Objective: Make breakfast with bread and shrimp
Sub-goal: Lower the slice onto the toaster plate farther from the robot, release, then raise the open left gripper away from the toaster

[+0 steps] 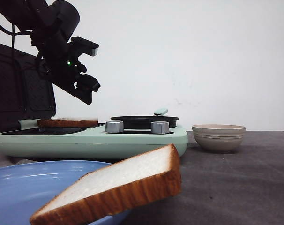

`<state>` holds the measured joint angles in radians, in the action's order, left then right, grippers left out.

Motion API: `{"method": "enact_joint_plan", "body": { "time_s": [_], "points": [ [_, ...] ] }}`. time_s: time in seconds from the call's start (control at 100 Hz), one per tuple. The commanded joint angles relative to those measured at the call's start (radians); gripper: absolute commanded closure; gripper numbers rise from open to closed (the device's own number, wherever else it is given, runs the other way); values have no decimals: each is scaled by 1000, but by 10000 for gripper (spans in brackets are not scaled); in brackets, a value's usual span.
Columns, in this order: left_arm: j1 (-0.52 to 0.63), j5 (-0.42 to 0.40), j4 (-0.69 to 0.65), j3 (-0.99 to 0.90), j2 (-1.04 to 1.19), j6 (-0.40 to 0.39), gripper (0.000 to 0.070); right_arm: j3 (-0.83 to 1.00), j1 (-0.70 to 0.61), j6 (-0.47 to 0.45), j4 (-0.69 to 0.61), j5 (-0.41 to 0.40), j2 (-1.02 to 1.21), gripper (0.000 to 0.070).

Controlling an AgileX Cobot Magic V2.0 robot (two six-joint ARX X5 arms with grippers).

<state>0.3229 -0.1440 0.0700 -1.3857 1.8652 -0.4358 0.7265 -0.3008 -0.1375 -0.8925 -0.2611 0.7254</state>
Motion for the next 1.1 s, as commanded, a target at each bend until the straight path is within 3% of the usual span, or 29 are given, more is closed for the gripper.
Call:
{"method": "enact_joint_plan", "body": {
  "time_s": [0.0,0.26,0.5,0.7,0.79,1.09],
  "points": [
    [8,18,-16,-22,19,47,375,15,-5,-5,9,0,5,416],
    [30,25,10,-36,6,149,375,15,-5,-5,9,0,5,416],
    [34,42,95,-48,-92,192,375,15,-5,-6,9,-1,5,416],
    [16,143,165,-48,-232,294,375,15,-5,-10,8,-1,5,416],
    [7,152,196,-48,-297,328,377,15,-5,-12,4,-2,5,416],
    [-5,153,377,-47,-499,341,388,15,-5,-35,2,-3,5,416]
  ]
}}
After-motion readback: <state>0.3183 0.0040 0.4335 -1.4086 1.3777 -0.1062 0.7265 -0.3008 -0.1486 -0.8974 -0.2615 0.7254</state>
